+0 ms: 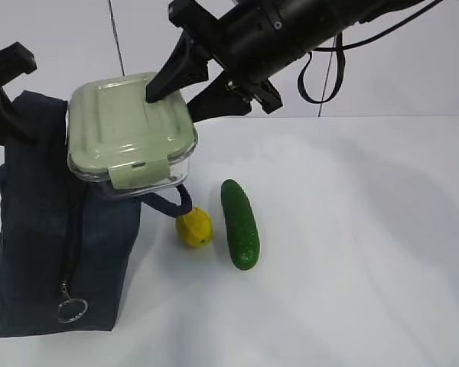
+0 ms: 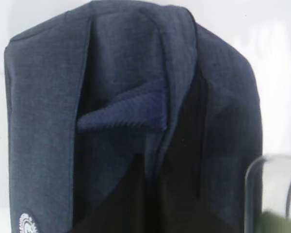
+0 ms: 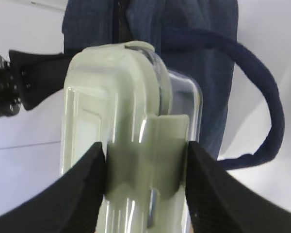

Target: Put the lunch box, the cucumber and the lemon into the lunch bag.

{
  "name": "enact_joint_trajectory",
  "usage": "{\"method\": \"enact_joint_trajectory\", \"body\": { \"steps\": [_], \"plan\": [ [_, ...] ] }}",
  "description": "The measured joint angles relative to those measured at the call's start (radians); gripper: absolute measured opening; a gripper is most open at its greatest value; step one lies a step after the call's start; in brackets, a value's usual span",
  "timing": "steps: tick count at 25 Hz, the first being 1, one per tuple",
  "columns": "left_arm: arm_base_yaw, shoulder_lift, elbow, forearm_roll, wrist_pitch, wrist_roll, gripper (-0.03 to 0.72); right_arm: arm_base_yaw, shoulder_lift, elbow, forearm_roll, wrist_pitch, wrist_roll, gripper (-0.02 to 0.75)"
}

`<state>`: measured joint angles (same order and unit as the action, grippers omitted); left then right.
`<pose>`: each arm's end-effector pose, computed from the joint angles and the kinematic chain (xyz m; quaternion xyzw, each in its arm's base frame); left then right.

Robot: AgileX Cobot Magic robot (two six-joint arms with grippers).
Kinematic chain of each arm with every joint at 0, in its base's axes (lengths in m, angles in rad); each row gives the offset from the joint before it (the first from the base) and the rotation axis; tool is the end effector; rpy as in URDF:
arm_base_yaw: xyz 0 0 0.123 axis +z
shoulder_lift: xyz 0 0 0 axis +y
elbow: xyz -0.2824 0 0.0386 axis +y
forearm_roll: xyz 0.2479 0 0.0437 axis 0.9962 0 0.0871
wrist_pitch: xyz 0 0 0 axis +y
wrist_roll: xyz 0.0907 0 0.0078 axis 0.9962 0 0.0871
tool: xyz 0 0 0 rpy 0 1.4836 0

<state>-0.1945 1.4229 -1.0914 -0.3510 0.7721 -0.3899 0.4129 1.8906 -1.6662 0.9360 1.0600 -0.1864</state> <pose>0.2842 -0.0783 0.2949 -0.1789 0.9341 -0.2226 0.2144 0.3539 0.2249 0.3136 -0.1217 0.8803 0.4436 0.1164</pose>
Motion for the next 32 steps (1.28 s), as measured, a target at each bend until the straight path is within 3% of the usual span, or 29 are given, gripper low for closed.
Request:
{"method": "enact_joint_trajectory", "body": {
  "steps": [6, 16, 26, 32],
  "plan": [
    [-0.039, 0.000, 0.000, 0.004, 0.002, -0.009, -0.006, 0.017, 0.000, 0.000, -0.024, -0.082, 0.001, 0.380],
    [-0.066, 0.002, 0.000, 0.004, -0.020, -0.034, -0.006, 0.049, 0.000, 0.000, -0.229, -0.117, 0.050, 0.380],
    [-0.111, 0.004, 0.000, -0.023, -0.069, -0.037, -0.006, 0.109, 0.055, -0.006, -0.245, -0.164, 0.063, 0.380],
    [-0.113, 0.004, 0.000, -0.070, -0.107, -0.037, -0.006, 0.163, 0.093, -0.006, -0.242, -0.279, 0.063, 0.380]
  ]
}}
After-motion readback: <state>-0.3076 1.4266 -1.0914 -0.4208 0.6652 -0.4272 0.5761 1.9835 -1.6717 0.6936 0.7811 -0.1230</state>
